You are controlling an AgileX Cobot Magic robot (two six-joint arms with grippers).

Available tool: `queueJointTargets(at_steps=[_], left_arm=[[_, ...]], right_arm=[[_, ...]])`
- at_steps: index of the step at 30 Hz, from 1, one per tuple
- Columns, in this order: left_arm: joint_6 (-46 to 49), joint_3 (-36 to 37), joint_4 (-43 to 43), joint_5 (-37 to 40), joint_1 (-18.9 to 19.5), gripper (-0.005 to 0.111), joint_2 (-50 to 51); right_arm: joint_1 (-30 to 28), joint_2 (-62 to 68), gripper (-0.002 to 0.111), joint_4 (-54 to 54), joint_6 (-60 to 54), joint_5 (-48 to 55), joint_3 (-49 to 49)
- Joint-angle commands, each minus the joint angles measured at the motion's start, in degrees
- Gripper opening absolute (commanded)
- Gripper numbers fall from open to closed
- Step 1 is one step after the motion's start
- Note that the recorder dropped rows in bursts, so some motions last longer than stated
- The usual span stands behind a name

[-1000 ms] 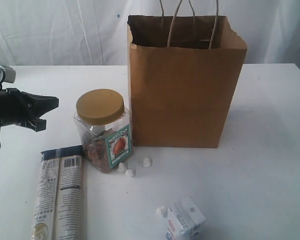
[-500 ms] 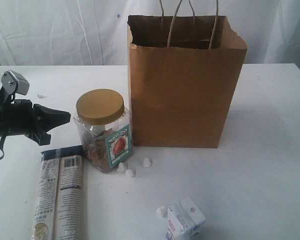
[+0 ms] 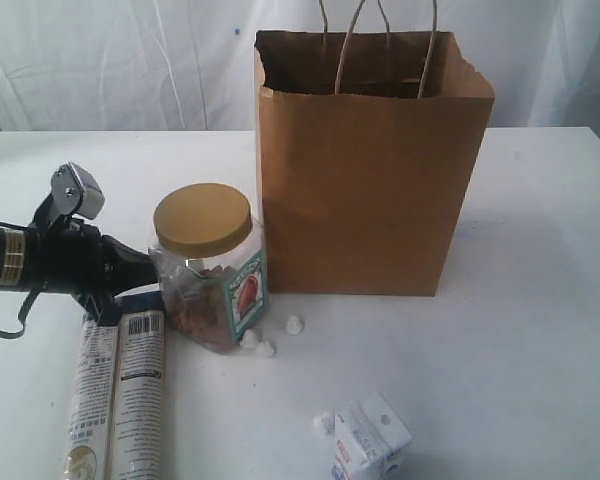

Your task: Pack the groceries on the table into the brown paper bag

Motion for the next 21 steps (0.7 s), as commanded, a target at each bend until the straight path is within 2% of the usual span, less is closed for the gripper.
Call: queueJointTargets(at_steps=[1,4,8,14,18,21], left_arm=[[-7.2,0.0,7.1,-2.0,-0.3,0.000,-1.3],[-11.2,0.0,11.1,-4.3,-0.5,0.000,-2.1],[-15.2,0.0,11.6,-8.9,-0.6,0.000,-2.5],[-16.5,2.2,11.6,-9.3,-0.6,0.000,-2.5],[-15.6,2.9,10.6,-2.2,-0.6,0.000,-2.5],[-15.6,2.9,8.5,0.0,-0.6,0.000,-2.5]], right_arm=[[0.1,-0.1,0.000,-0.1,0.2,-0.7,0.3],[0.1,-0.1,0.000,-0.1,0.2,-0.7,0.3],[0.1,-0.1,0.000,-0.1,0.2,-0.7,0.3],[0.1,-0.1,0.000,-0.1,0.2,-0.7,0.3],[0.1,-0.1,0.000,-0.1,0.2,-0.7,0.3],[0.1,-0.1,0.000,-0.1,0.2,-0.7,0.3]])
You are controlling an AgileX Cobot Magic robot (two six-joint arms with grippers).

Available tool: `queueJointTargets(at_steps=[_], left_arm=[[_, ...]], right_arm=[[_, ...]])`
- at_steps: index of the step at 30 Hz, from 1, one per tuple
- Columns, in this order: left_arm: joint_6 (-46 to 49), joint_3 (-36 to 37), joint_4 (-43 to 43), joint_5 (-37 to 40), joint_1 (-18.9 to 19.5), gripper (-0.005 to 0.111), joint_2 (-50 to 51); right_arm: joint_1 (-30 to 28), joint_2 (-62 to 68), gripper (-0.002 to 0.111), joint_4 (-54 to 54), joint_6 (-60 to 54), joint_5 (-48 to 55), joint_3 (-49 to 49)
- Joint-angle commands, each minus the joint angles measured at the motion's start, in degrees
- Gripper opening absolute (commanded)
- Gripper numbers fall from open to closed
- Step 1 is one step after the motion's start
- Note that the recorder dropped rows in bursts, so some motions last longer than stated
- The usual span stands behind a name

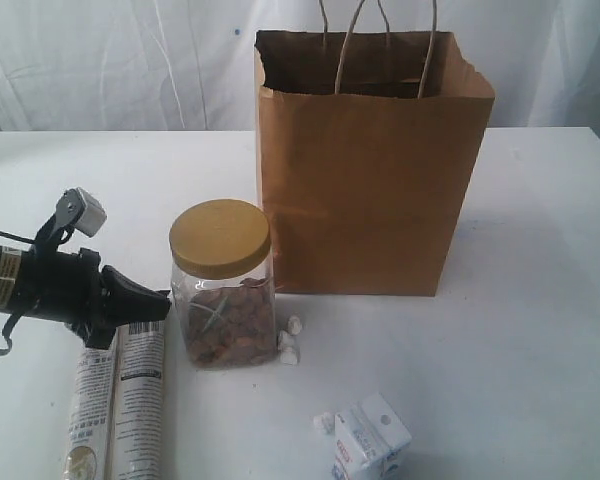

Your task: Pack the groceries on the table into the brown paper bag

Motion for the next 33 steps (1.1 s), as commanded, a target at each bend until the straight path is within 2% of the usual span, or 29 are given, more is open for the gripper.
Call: queueJointTargets(at_steps=[1,9,18,29,33], left_arm=[[0.5,0.4,-2.9,3.1,-0.4,0.000,-0.8],[-0.1,0.4,-6.3,-2.7,-1.4,0.000,-0.8],[-5.6,0.4,0.5,-2.7,-8.7,0.000,-0.8],[-8.2,0.4,0.9,-2.3,-8.1,0.000,-1.1],[-8.6,0.8,0.9,0.8,-8.0,0.000,-3.3]], right_arm=[[0.1,-0.1,0.000,-0.1,0.2,-0.7,0.3],[0.1,-0.1,0.000,-0.1,1.0,-0.7,0.3],[0.1,-0.1,0.000,-0.1,1.0,-0.7,0.3],[0.1,-0.1,0.000,-0.1,1.0,-0.7,0.3],[0.1,-0.1,0.000,-0.1,1.0,-0.7,0.3]])
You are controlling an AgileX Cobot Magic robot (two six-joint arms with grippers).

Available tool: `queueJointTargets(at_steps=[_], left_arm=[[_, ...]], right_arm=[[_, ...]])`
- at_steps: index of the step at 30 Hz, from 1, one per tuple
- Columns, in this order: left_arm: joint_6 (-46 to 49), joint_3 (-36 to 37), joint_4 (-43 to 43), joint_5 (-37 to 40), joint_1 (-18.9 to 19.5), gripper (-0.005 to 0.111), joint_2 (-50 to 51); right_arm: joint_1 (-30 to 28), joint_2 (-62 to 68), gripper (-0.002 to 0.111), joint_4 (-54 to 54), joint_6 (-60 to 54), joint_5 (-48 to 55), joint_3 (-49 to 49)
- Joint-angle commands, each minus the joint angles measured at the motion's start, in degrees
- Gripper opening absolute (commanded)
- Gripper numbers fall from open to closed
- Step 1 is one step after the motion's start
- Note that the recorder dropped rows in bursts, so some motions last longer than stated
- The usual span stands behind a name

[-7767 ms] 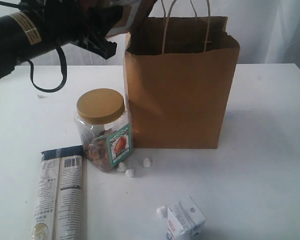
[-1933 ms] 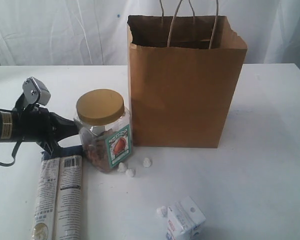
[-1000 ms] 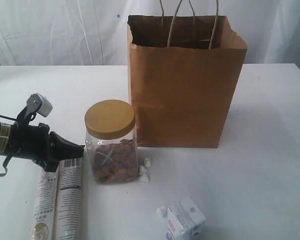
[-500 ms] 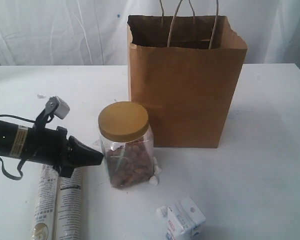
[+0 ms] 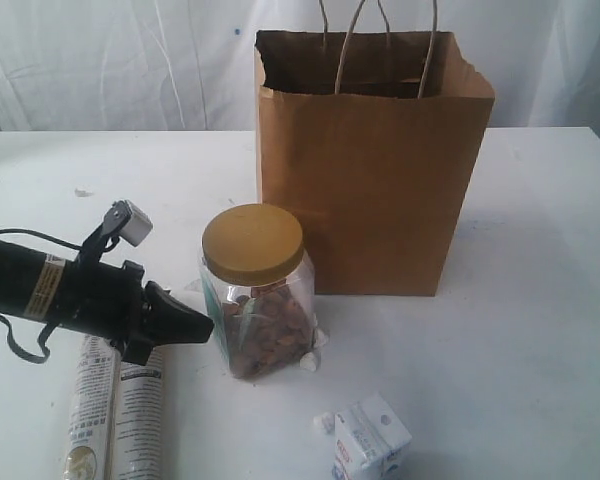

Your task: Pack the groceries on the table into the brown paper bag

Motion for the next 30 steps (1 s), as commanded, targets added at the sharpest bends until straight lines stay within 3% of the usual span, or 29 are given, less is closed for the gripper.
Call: queueJointTargets(at_steps=[1,7,12,15,17,19,21,27,30], left_arm=[[-0.9,1.0,0.4,4.0,0.2,0.000,-3.6],[-0.2,8.2,-1.9,26.9,0.2,0.000,-20.3],[20.9,15.7,-13.3,52.9,0.1,0.000,-37.8],[33.5,18.4,-12.9,63.9,-0.7,0.000,-39.1],[47.2,19.7,-11.9,72.8,-2.3,0.000,-38.3],[52.5,19.7,-11.8,79.4,-3.4,0.000,-37.9],[50.5,19.7,-12.6,74.0,-3.5,0.000,-38.8],[36.2,19.7,-13.2,38.1,-3.5,0.000,-39.3],[28.1,19.7,-11.9,29.3,-3.5,0.000,-37.9]], right_arm=[[0.1,-0.1,0.000,-0.1,0.2,-0.7,0.3],[0.1,-0.1,0.000,-0.1,0.2,-0.7,0.3],[0.1,-0.1,0.000,-0.1,0.2,-0.7,0.3],[0.1,-0.1,0.000,-0.1,0.2,-0.7,0.3],[0.1,-0.1,0.000,-0.1,0.2,-0.7,0.3],[0.1,-0.1,0.000,-0.1,0.2,-0.7,0.3],[0.1,-0.1,0.000,-0.1,0.2,-0.7,0.3],[0.1,-0.1,0.000,-0.1,0.2,-0.7,0.3],[0.1,-0.1,0.000,-0.1,0.2,-0.7,0.3]])
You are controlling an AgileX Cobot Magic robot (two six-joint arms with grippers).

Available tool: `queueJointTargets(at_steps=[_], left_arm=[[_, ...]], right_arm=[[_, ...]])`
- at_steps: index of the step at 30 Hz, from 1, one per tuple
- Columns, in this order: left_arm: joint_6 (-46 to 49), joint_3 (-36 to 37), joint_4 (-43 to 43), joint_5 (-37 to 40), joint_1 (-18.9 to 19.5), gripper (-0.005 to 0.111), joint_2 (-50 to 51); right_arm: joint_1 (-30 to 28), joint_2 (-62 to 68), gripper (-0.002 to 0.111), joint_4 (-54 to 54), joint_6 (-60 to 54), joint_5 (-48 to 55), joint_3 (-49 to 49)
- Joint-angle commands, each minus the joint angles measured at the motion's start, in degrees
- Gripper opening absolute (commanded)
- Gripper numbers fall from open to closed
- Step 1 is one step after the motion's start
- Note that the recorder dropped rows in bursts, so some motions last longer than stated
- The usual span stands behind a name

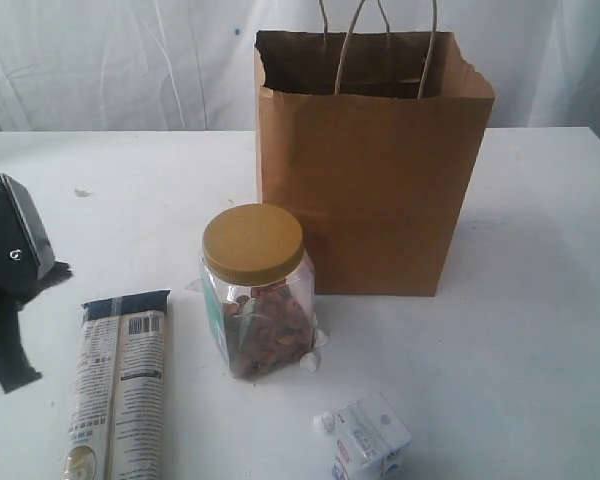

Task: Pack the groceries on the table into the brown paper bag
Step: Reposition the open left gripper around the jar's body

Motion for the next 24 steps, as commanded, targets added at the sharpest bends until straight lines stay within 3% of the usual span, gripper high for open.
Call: queueJointTargets(at_steps=[1,3,8,13,17,24], left_arm=[[-13.1,0.3,2.3,-13.0,-0.4,0.000,1.5],[-16.7,0.3,2.3,-12.6,-0.4,0.000,2.6],[-14.6,0.3,1.8,-13.0,-0.4,0.000,6.2],[10.8,0.3,12.8,-15.0,-0.4,0.005,9.0],[10.0,0.3,5.4,-15.2,-0.4,0.028,9.1],[-2.9,0.3,-3.4,-22.2,-0.4,0.098,9.2]], right_arm=[[0.1,-0.1,0.000,-0.1,0.2,-0.7,0.3],[0.1,-0.1,0.000,-0.1,0.2,-0.7,0.3],[0.1,-0.1,0.000,-0.1,0.2,-0.7,0.3],[0.1,-0.1,0.000,-0.1,0.2,-0.7,0.3],[0.1,-0.1,0.000,-0.1,0.2,-0.7,0.3],[0.1,-0.1,0.000,-0.1,0.2,-0.7,0.3]])
